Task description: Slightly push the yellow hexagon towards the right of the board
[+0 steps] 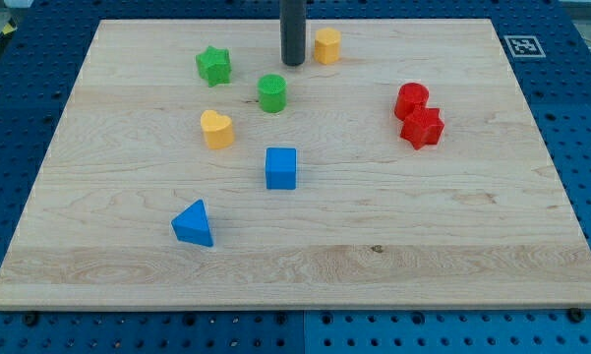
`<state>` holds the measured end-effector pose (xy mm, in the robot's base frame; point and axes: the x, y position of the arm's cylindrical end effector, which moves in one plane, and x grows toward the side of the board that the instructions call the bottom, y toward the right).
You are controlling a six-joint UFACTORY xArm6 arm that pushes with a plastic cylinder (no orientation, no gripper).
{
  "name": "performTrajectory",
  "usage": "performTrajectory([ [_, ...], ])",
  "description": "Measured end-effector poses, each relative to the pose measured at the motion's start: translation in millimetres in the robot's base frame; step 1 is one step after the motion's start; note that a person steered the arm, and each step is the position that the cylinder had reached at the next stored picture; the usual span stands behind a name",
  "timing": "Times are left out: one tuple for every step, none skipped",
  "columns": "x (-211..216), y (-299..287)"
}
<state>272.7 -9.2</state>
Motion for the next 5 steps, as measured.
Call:
performTrajectory([
  [-18, 0],
  [-22, 0],
  [-22, 9],
  [-22, 16],
  [-21, 20],
])
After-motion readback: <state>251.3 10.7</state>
